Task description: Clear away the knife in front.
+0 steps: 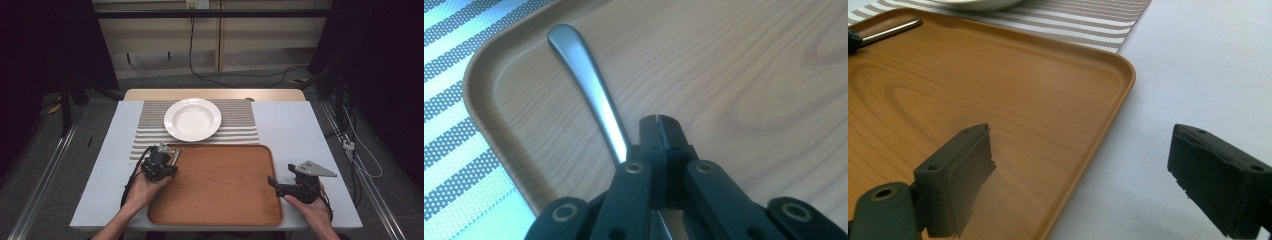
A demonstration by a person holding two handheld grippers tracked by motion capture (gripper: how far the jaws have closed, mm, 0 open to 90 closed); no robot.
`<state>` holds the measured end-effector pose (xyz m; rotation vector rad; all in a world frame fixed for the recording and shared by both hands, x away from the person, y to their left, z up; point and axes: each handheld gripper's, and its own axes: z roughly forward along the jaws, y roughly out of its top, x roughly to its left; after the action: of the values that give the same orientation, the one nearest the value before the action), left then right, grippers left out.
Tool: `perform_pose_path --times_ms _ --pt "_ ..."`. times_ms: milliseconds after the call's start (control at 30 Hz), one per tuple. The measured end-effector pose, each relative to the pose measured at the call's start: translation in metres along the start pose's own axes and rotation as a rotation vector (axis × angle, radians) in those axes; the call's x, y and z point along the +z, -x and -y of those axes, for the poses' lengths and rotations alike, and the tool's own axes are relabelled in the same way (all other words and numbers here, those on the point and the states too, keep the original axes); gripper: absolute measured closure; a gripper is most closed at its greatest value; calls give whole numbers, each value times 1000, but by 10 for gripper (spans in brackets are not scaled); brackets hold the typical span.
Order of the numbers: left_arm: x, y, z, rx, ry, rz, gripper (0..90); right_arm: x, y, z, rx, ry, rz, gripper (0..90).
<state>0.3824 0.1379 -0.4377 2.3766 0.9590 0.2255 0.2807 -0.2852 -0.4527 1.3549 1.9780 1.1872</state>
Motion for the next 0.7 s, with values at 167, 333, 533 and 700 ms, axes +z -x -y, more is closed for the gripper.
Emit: perform_pose_path --times_ms 167,333,533,700 --pt "-1 0 1 0 -8 -12 900 1 0 0 2 -2 -2 107" --pt "-1 -1 1 -8 -7 -11 900 1 1 0 4 -5 1 107" --pt "-2 -3 2 -3 -11 0 900 2 1 0 0 -4 -4 107" --pt "-3 -1 3 -1 -12 -18 900 3 0 -1 -4 -7 -7 107"
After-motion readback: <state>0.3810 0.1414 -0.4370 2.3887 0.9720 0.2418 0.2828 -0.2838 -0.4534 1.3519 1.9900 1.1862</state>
